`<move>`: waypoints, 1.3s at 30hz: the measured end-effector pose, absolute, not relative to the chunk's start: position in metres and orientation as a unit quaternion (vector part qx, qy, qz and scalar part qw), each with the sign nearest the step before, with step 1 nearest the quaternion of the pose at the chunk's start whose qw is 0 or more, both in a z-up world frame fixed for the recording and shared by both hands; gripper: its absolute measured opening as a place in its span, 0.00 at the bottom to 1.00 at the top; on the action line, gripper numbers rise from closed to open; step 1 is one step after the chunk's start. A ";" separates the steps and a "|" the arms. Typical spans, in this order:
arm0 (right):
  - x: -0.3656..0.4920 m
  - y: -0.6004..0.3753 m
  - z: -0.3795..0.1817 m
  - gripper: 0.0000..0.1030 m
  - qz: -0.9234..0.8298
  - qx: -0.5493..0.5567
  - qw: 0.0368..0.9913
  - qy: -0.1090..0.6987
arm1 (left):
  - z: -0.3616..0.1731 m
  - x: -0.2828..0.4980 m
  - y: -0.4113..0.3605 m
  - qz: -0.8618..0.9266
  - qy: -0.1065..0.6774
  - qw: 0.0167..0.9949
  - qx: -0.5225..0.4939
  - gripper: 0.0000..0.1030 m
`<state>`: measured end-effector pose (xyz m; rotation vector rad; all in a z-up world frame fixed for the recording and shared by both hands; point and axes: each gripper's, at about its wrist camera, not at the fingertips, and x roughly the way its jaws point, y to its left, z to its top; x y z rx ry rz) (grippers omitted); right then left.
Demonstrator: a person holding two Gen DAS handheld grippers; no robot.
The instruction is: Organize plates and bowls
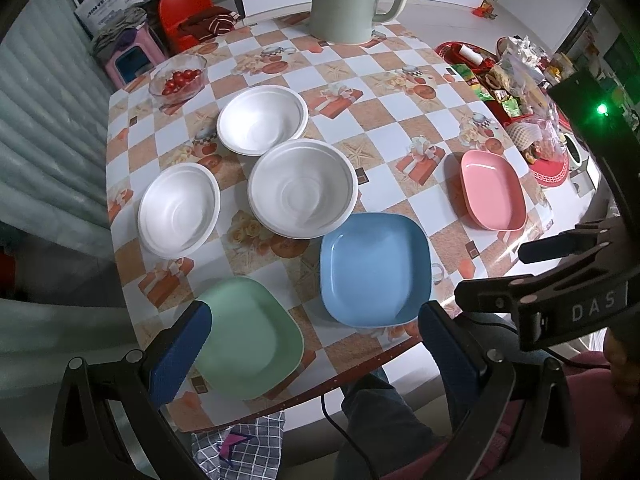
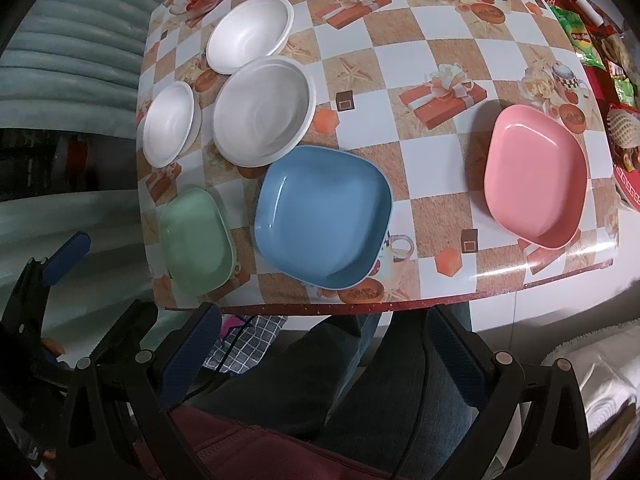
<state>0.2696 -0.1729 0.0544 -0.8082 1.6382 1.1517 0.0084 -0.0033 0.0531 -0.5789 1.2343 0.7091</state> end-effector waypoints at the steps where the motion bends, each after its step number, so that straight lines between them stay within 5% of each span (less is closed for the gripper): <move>1: 0.270 -0.174 0.054 1.00 0.470 -0.330 0.471 0.670 | 0.054 0.009 -0.004 0.321 0.558 0.719 -0.262 1.00; 39: 0.277 -0.176 0.044 1.00 0.465 -0.325 0.466 0.678 | 0.049 0.009 -0.004 0.313 0.567 0.713 -0.268 1.00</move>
